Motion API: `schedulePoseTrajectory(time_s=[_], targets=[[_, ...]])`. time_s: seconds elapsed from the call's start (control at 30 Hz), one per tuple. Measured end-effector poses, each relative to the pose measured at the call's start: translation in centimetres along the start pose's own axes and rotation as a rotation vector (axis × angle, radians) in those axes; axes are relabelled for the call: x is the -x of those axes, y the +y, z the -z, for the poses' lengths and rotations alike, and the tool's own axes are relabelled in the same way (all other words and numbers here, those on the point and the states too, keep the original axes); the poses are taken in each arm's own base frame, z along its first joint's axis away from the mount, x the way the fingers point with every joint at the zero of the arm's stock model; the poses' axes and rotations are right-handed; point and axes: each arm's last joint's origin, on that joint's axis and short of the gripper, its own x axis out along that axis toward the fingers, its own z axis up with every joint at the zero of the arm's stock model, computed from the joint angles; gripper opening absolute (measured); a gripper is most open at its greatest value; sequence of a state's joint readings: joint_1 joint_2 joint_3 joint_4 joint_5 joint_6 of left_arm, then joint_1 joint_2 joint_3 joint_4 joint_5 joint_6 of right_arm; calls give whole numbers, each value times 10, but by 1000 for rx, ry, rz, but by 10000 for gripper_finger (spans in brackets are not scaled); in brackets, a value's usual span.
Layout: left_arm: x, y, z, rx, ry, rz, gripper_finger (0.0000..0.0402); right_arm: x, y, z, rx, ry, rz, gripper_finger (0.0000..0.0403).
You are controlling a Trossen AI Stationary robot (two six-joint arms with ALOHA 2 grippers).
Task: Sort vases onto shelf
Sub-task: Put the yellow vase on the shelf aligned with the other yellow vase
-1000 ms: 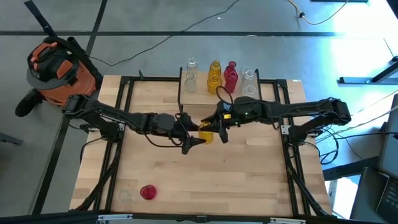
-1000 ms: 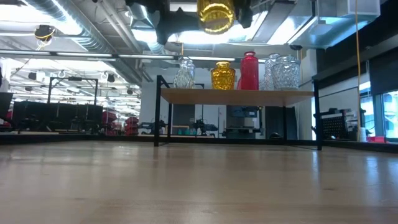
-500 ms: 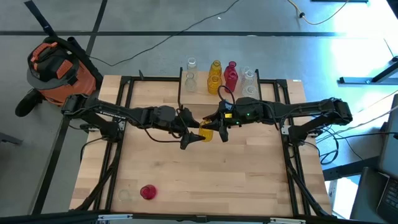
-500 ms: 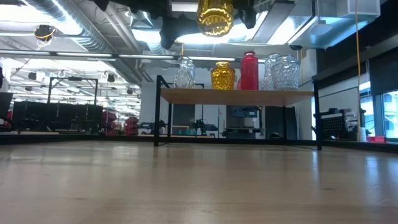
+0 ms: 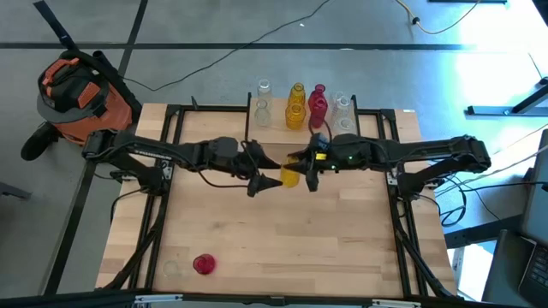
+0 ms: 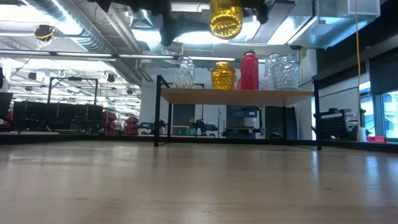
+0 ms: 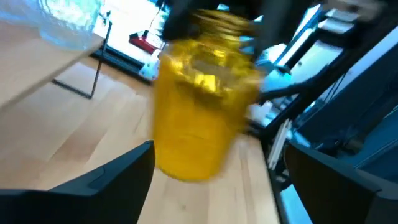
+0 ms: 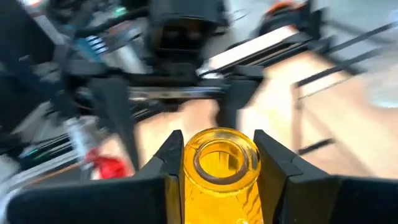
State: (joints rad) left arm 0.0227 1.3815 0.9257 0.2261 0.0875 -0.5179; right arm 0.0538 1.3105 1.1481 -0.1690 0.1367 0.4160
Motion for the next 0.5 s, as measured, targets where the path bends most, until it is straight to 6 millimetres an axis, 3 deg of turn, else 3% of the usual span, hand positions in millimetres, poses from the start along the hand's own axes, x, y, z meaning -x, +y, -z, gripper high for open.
schedulePoseTrajectory(time_s=[0.3, 0.5], targets=[[28, -1, -19, 6, -60, -38, 327, 3, -12, -2, 48, -139, 361, 96], [37, 1, -27, 12, -101, -63, 326, -5, -24, 18, 43, -222, 520, 96]])
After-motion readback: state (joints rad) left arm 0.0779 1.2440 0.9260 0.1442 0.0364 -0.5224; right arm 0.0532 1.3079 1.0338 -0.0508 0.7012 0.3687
